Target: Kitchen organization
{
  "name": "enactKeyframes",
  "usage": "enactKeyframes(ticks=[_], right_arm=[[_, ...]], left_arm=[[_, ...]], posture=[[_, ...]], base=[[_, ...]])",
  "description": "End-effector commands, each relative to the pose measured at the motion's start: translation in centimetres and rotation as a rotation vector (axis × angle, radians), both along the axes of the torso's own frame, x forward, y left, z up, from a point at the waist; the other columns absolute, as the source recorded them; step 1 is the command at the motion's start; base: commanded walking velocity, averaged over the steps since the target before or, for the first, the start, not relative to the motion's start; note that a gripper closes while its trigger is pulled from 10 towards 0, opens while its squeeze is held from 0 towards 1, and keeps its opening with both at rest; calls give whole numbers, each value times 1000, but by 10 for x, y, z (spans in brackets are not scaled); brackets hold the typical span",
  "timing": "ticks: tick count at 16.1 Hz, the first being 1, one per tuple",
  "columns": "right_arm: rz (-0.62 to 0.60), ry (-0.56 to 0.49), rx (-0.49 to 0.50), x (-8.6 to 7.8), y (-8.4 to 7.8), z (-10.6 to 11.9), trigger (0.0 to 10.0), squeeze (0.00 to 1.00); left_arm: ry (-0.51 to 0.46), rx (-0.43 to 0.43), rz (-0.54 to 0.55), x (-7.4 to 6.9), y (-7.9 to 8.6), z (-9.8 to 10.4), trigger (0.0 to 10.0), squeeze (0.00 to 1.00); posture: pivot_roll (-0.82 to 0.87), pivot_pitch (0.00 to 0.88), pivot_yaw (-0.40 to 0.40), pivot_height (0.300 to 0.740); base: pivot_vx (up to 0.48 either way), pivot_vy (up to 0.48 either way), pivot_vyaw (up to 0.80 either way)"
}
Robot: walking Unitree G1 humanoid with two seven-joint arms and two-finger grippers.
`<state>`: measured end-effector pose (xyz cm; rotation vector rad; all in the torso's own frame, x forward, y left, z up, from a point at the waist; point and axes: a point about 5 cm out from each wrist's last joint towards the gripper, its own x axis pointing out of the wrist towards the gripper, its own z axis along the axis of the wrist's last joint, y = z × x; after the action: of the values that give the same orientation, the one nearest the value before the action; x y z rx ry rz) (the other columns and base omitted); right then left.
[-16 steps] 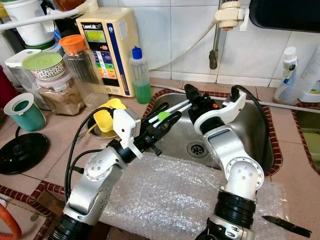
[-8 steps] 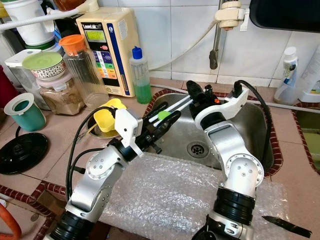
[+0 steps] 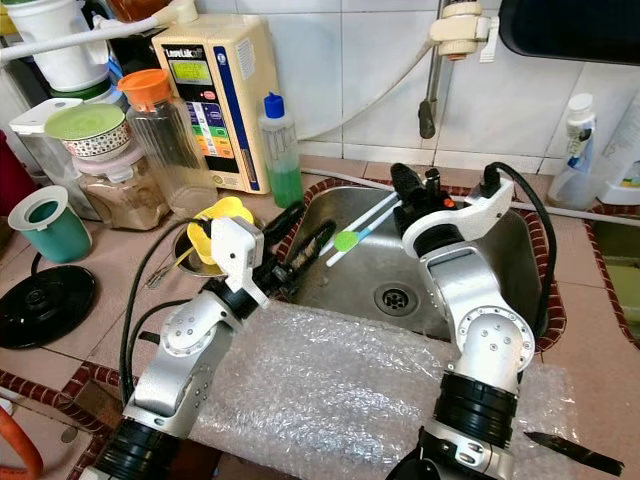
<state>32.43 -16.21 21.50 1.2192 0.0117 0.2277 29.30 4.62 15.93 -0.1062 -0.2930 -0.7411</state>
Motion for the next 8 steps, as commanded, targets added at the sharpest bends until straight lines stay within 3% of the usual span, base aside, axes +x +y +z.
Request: enactKeyframes(ticks=[1, 4, 5, 7, 8], right_arm=[[-6, 12, -23, 3, 3, -1, 0, 0], [-141, -39, -328, 10, -3, 3, 0, 0], [-209, -105, -608, 16, -3, 5, 0, 0], [-263, -164, -808, 24, -2, 2, 0, 0], [-270, -171, -835, 25, -2, 1, 0, 0]], left_arm=[[18, 5, 17, 4, 5, -2, 10000, 1000], [92, 39, 26, 0, 15, -20, 10000, 1000], [136, 46, 18, -5, 21, -28, 10000, 1000], [152, 62, 8, -8, 27, -29, 10000, 1000], [155, 63, 7, -8, 28, -29, 10000, 1000]], posture=[[-15, 0, 92, 740], [-16, 0, 107, 740], [-12, 0, 115, 740], [11, 0, 127, 740], [11, 0, 127, 740]], base=[[0, 0, 0], [0, 0, 0], [0, 0, 0], [0, 0, 0], [0, 0, 0]])
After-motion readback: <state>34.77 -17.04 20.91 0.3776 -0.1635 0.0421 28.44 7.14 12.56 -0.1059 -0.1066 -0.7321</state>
